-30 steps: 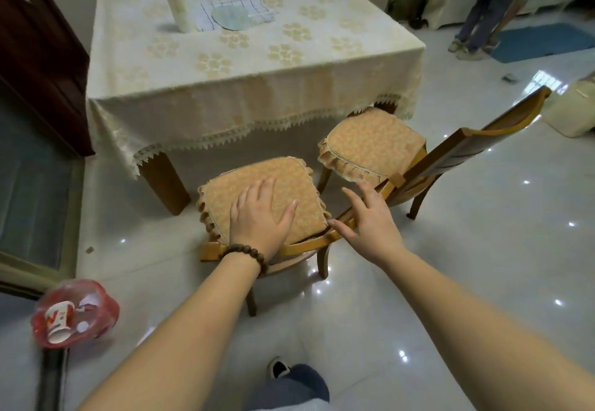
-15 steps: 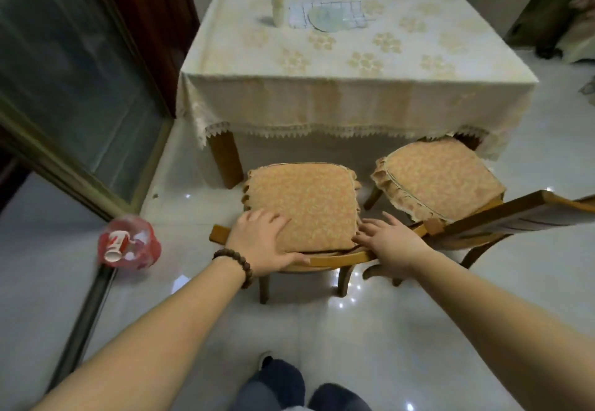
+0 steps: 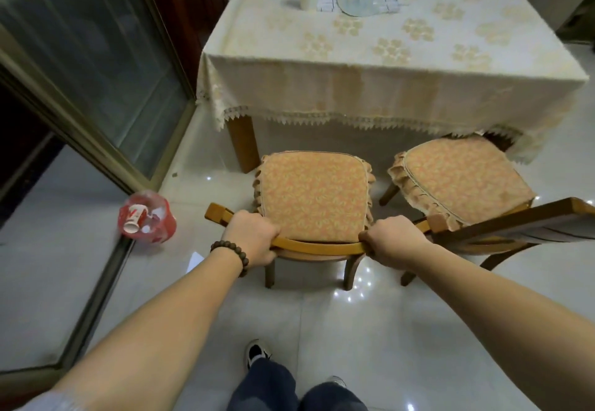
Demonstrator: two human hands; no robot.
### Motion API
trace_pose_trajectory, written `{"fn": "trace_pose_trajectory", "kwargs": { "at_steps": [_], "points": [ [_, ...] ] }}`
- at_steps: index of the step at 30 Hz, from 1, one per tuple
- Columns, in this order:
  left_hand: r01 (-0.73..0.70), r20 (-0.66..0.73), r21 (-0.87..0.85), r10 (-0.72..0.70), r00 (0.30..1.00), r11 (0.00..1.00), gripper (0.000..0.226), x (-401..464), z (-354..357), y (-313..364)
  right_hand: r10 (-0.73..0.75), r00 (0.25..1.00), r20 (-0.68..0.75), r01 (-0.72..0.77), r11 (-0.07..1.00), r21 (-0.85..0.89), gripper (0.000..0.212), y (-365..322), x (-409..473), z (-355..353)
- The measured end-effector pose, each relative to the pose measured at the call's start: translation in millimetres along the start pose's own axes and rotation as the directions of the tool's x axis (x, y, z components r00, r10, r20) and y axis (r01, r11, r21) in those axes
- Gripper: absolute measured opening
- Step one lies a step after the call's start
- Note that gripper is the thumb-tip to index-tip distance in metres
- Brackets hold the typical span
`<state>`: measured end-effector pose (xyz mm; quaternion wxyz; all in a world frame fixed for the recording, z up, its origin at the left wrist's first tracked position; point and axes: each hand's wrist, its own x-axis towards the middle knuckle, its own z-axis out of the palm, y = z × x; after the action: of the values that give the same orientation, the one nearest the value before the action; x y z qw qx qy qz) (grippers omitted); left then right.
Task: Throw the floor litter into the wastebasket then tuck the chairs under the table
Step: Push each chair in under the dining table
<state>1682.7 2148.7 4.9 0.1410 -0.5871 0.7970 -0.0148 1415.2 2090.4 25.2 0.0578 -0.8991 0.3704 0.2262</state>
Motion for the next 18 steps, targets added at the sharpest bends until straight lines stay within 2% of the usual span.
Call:
{"fn": "trace_pose_trajectory", "kwargs": {
  "at_steps": [8, 18],
  "points": [
    [-0.016, -0.042, -0.033, 0.014, 0.999, 0.999, 0.031, 9.0, 3.6, -40.5, 0.027, 0.999, -0.022, -0.029, 0.998, -0.065, 0.012, -7.6, 34.3, -25.2],
    [-0.089, -0.049, 0.019, 0.09, 0.995, 0.996, 0.031, 76.5, 9.2, -138.6, 0.072, 0.997, -0.026, -0.072, 0.997, -0.017, 0.015, -2.2, 124.6, -65.2]
  ]
}}
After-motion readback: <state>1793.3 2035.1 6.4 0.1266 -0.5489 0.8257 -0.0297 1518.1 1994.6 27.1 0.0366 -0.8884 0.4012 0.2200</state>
